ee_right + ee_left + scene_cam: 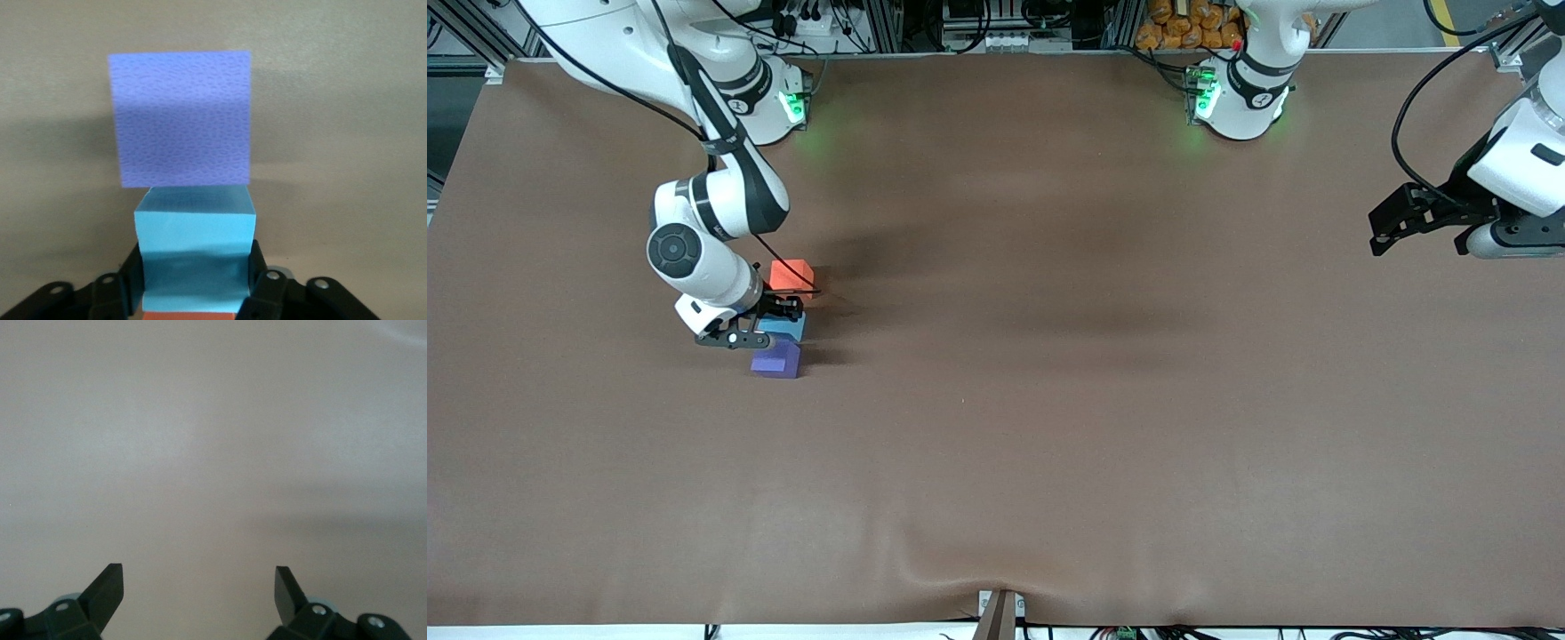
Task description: Place blue block between orange and purple blocks
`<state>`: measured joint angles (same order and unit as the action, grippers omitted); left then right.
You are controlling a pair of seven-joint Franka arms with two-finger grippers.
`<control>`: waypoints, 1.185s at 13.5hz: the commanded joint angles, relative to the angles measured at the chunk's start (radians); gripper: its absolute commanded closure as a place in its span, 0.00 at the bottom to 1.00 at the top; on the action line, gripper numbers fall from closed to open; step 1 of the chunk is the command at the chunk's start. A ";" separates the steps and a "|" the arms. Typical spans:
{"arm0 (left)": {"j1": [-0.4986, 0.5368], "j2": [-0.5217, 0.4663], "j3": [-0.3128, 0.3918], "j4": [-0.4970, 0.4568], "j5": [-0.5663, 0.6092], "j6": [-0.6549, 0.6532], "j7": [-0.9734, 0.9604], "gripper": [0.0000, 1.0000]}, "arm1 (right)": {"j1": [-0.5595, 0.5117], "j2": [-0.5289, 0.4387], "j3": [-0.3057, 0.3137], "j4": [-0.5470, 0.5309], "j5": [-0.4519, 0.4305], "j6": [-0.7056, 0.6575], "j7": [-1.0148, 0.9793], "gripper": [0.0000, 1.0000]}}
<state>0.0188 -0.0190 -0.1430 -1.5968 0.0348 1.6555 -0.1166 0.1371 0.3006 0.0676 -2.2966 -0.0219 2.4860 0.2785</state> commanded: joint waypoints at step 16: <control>0.003 0.005 -0.003 0.006 0.008 -0.011 0.000 0.00 | 0.001 0.006 0.005 0.919 0.091 -0.903 -0.030 0.00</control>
<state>0.0187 -0.0148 -0.1430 -1.5994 0.0348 1.6537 -0.1166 0.1474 0.2713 0.0746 -1.5340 0.1074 1.6699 0.2631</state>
